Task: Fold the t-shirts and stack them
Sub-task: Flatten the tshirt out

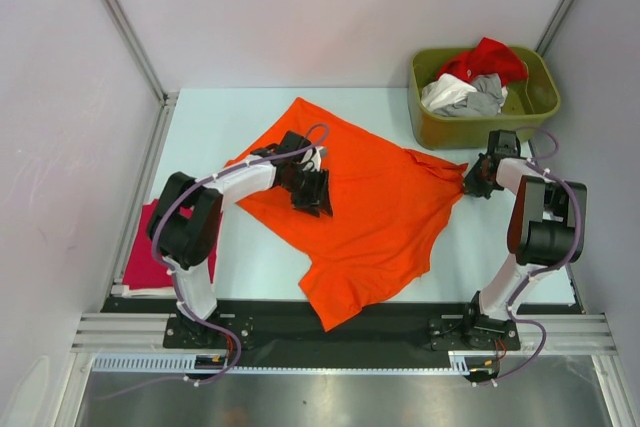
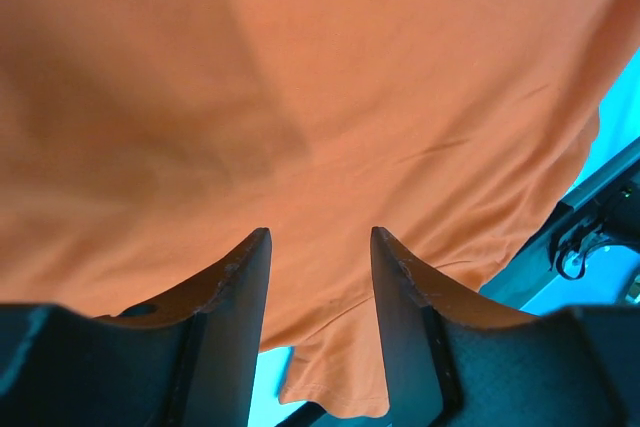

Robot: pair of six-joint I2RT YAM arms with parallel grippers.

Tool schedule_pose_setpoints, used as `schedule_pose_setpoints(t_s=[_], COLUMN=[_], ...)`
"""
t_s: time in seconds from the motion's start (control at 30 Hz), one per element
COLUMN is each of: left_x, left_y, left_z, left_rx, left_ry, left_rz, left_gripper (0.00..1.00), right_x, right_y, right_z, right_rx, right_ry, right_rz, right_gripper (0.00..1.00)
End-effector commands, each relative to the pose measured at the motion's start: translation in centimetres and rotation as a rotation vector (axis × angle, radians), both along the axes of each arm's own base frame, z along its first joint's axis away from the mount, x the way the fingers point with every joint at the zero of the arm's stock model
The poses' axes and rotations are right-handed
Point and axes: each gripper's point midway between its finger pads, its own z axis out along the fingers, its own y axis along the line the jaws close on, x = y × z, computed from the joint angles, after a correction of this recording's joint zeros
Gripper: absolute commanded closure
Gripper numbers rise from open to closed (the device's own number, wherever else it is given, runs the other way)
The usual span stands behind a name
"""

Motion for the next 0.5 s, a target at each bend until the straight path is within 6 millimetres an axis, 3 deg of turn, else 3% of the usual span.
schedule_pose_setpoints(t_s=[0.0,0.07,0.1,0.17,0.3,0.37,0.47], left_x=[0.9,0.6,0.6,0.3,-0.1,0.0,0.0], left_y=[-1.1,-1.0,-0.9,-0.6,-0.4,-0.3,-0.2], left_z=[1.9,1.8,1.8,1.5,1.6,1.6,1.4], left_rx=[-0.047,-0.052,-0.048,-0.038,-0.036,-0.033,-0.025], left_ry=[-0.048,-0.041,-0.042,-0.040,-0.041,-0.047,-0.044], left_rz=[-0.033,-0.039,-0.037,-0.037,-0.045,-0.043,-0.037], left_gripper=[0.50,0.49,0.49,0.51,0.52,0.53,0.52], right_x=[0.4,0.5,0.6,0.8,0.7,-0.4,-2.3], right_y=[-1.9,-2.2,-2.4,-3.3,-4.3,-4.9,-4.1], right_z=[2.5,2.4,1.6,1.1,2.0,2.5,2.0], right_rx=[-0.074,-0.090,-0.098,-0.141,-0.204,-0.257,-0.211], right_ry=[-0.035,-0.032,-0.018,0.019,0.058,0.079,0.106], right_rz=[-0.028,-0.023,-0.010,-0.010,-0.029,-0.071,-0.097], right_gripper=[1.00,1.00,0.93,0.96,1.00,1.00,1.00])
